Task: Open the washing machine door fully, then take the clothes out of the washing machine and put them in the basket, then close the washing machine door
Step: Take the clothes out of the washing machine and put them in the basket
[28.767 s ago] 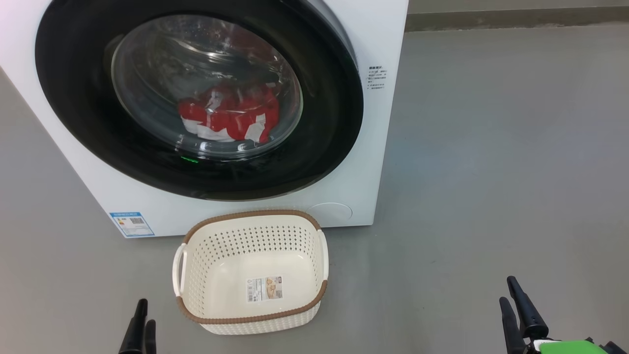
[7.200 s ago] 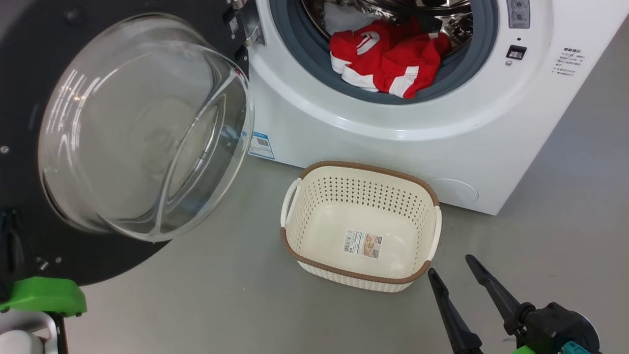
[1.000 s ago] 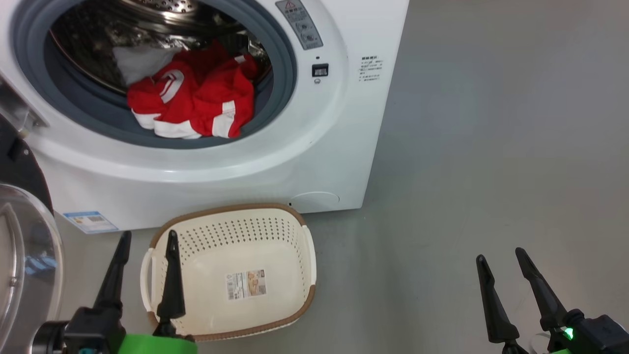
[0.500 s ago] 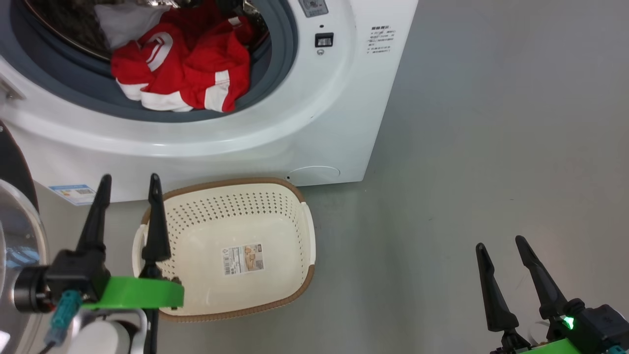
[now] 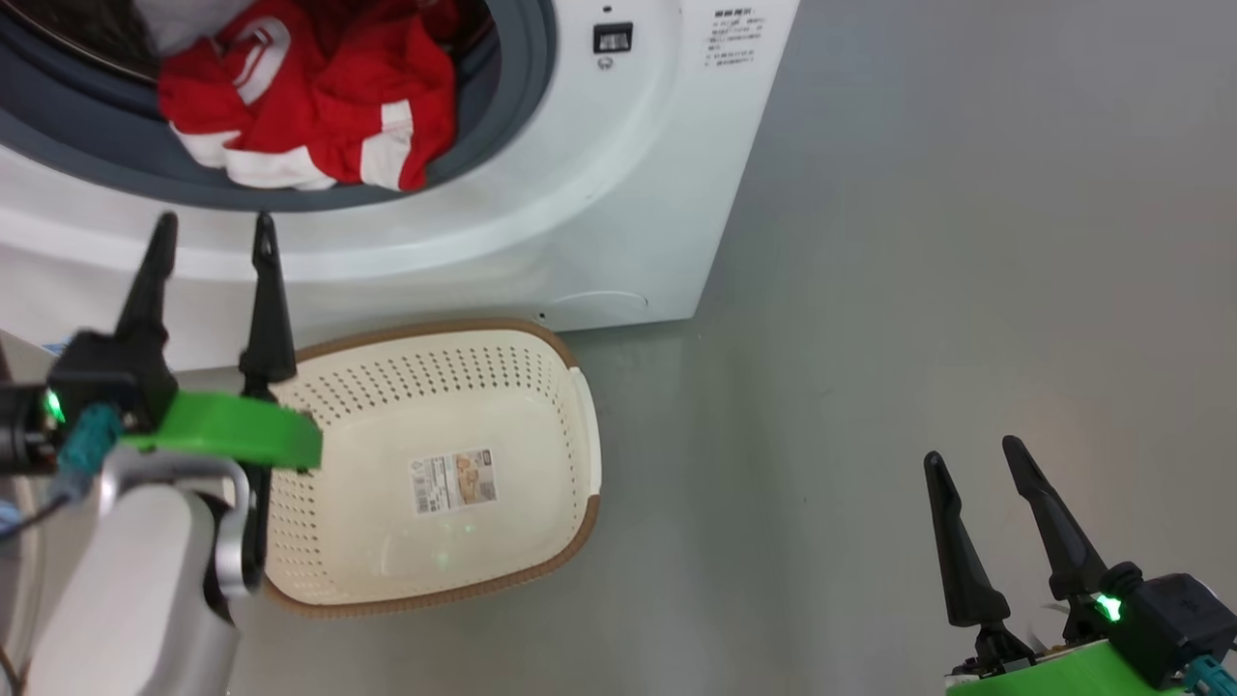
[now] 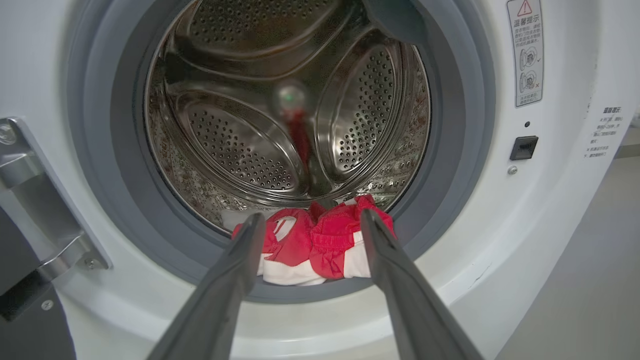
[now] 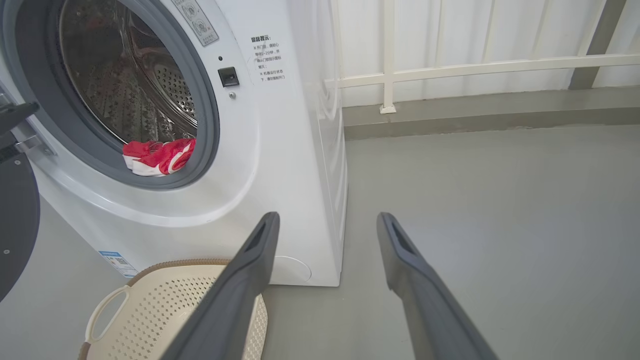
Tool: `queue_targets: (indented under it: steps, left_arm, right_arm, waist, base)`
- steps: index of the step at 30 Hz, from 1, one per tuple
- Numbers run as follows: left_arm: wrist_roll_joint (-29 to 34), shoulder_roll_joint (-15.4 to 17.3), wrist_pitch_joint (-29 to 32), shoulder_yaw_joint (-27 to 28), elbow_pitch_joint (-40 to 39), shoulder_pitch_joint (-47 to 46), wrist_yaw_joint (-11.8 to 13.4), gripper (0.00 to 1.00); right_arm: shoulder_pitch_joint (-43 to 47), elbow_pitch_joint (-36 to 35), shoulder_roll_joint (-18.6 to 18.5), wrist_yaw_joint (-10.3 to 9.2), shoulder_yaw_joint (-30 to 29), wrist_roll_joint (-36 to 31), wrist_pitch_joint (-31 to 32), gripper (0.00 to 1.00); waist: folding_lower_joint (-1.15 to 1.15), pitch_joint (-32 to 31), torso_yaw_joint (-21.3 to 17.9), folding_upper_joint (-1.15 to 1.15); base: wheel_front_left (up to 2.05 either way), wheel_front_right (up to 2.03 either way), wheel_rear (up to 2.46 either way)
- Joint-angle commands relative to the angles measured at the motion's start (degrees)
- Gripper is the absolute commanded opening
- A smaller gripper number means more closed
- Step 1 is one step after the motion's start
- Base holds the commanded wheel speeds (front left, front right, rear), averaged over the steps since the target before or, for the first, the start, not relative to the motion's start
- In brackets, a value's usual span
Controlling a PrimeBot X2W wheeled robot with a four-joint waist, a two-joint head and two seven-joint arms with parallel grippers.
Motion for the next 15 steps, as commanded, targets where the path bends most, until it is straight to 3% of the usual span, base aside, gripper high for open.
queue_targets:
  steps: [1,15]
  left_arm:
    - [-0.1,1.9,0.1,2.0,0.2,-3.1,-0.6,1.00]
    - [-0.1,2.0,1.3,1.2,17.9,-19.2,-3.4,1.00]
  right_arm:
    - [-1.3,-1.4,-0.5,0.17,1.5,0.5,-0.7,1.00]
    - [-3.2,-1.5,-0.5,0.17,2.2,0.8,-0.7,1.00]
  waist:
    - [0.00,1.4,-0.7,0.00]
    - [0.00,6.4,-2.1,0.00]
  base:
    - [0.00,0.00,0.00]
    - [0.00,0.00,0.00]
